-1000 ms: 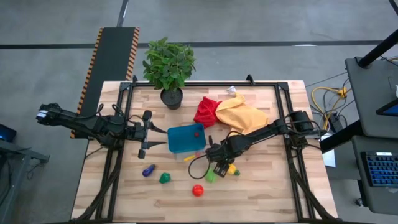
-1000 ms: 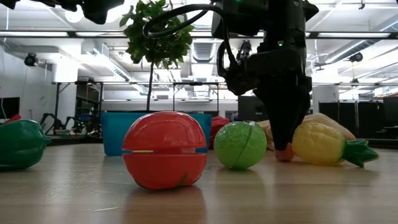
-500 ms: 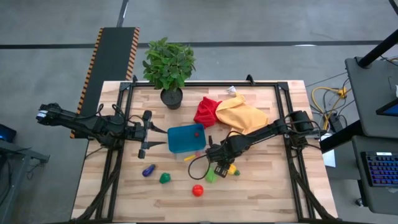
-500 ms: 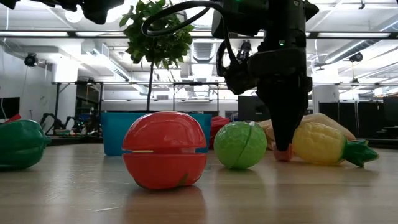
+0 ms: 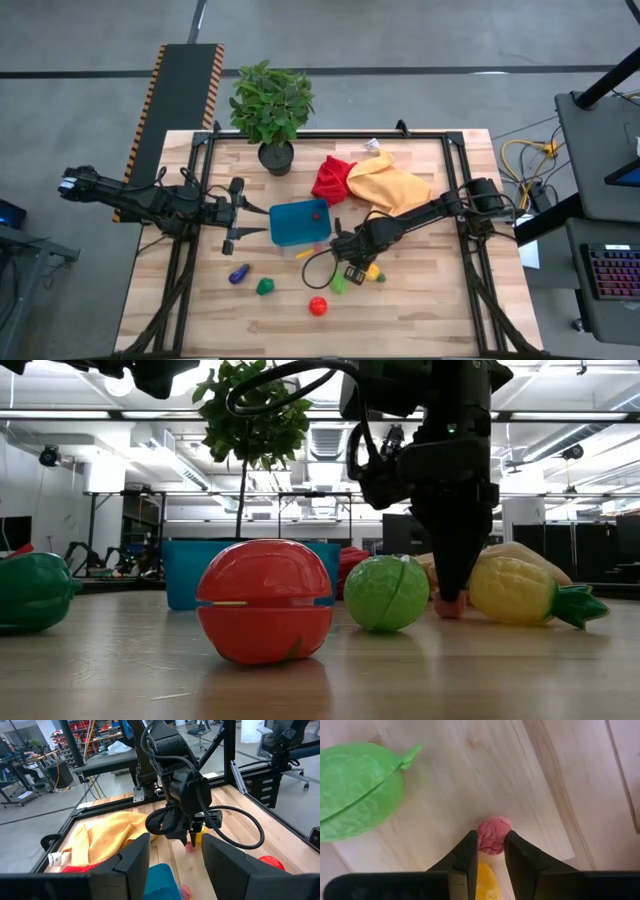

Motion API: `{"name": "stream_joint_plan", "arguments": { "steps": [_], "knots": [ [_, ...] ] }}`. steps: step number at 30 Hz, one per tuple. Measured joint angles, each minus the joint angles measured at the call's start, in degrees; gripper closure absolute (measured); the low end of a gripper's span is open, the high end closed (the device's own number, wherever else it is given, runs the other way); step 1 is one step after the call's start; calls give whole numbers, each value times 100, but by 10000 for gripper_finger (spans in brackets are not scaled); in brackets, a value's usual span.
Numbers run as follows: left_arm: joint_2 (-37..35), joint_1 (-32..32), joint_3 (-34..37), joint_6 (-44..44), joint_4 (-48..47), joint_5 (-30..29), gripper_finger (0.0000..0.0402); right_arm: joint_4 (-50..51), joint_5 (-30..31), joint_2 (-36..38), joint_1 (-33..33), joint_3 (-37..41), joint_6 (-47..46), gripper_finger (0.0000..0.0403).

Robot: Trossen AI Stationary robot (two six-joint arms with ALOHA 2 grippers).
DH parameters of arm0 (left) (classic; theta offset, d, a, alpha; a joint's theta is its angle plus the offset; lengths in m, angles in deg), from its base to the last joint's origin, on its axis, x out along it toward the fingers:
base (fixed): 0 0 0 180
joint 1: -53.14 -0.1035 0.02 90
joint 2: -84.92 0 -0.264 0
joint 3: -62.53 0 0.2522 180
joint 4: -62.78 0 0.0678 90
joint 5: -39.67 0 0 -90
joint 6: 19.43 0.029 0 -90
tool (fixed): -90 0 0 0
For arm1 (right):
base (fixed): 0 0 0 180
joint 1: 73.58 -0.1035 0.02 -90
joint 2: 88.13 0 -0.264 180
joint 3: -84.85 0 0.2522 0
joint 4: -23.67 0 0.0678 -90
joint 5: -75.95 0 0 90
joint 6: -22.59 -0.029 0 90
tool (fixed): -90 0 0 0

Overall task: Pick and placing Produce into tupperware
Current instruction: Put the bottom pink peach into the blue bin

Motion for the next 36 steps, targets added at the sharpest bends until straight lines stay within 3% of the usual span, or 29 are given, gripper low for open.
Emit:
{"name": "stream_joint_plan", "arguments": {
  "steps": [19,36],
  "knots": [
    [2,0,0,0,1,0,237,270,207,11,15,-783,459,330],
    [2,0,0,0,-2,1,237,329,862,13,369,-1611,1639,330]
  ]
}}
